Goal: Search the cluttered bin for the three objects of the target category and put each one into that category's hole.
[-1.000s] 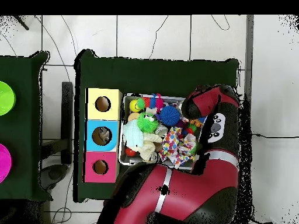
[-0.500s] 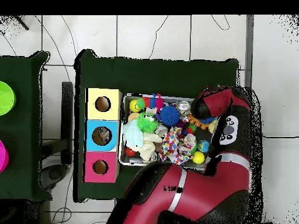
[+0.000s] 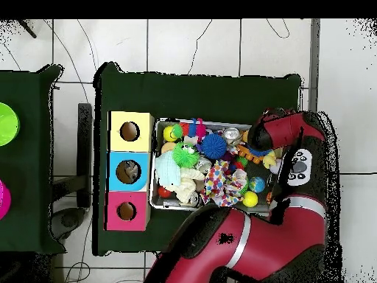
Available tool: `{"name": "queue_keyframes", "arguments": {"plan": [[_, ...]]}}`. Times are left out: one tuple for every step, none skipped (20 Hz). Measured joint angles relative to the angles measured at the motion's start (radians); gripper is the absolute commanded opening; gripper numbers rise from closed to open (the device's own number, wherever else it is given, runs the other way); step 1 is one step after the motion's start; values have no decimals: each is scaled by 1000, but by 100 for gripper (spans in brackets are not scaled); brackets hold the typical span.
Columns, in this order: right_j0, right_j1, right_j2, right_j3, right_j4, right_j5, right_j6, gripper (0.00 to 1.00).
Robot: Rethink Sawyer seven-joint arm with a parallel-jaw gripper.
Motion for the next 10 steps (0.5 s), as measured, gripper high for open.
{"name": "queue_keyframes", "arguments": {"plan": [[-8, -1, 13, 0, 0, 0, 0, 100], [-16, -3, 28, 0, 3, 0, -3, 100], [-33, -7, 52, 0, 12, 1, -10, 100], [-50, -10, 76, 0, 21, 2, -17, 100], [-81, -15, 115, 0, 43, 5, -31, 100], [-98, -17, 136, 0, 58, 9, -41, 100], [-115, -18, 157, 0, 73, 13, -50, 100], [-144, -19, 192, 1, 103, 23, -68, 100], [-175, -20, 229, 1, 142, 39, -89, 100], [-192, -20, 250, 1, 168, 53, -103, 100]]}}
